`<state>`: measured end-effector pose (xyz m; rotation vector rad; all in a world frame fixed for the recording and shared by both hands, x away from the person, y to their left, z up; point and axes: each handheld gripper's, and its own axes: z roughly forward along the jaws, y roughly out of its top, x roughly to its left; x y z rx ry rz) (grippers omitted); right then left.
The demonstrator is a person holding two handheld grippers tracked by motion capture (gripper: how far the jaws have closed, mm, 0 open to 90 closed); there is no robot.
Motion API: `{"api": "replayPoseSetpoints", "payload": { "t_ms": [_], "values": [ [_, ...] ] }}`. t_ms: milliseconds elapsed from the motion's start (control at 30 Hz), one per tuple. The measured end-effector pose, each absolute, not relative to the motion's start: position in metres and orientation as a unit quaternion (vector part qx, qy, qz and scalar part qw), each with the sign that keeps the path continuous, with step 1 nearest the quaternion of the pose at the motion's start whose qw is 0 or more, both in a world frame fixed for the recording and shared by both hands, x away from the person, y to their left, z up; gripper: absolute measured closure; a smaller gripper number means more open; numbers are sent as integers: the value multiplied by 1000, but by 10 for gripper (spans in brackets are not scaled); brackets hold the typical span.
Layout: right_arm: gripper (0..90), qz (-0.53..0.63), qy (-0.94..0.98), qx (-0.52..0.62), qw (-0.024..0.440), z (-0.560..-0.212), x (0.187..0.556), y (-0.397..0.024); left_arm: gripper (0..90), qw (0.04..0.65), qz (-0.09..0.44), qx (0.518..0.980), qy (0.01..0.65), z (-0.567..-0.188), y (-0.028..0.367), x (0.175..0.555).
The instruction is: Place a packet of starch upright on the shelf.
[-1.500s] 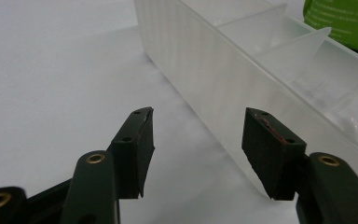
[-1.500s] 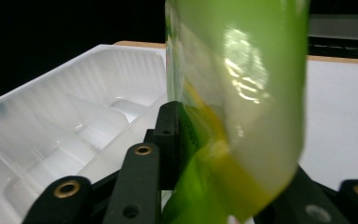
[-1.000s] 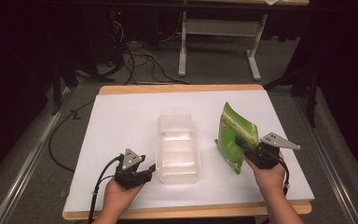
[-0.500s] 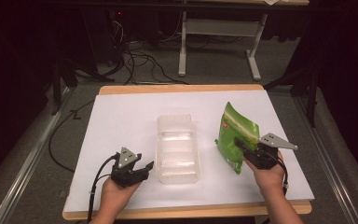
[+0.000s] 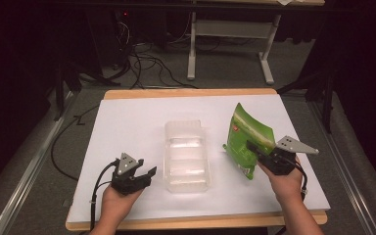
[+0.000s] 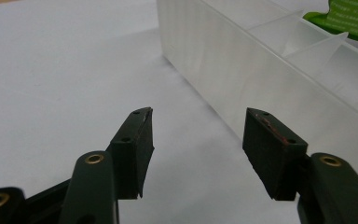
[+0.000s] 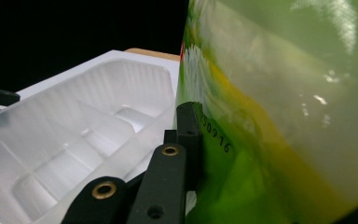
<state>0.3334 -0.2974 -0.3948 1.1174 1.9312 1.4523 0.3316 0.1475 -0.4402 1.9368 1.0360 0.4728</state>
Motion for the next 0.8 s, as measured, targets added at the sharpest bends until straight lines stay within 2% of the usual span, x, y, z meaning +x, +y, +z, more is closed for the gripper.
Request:
{"api": "replayPoseSetpoints", "payload": {
  "t_ms": [800],
  "values": [
    [883,588,728,296,189,-350,351,-251,397,440,200,762,431,-435,171,335]
  ]
}}
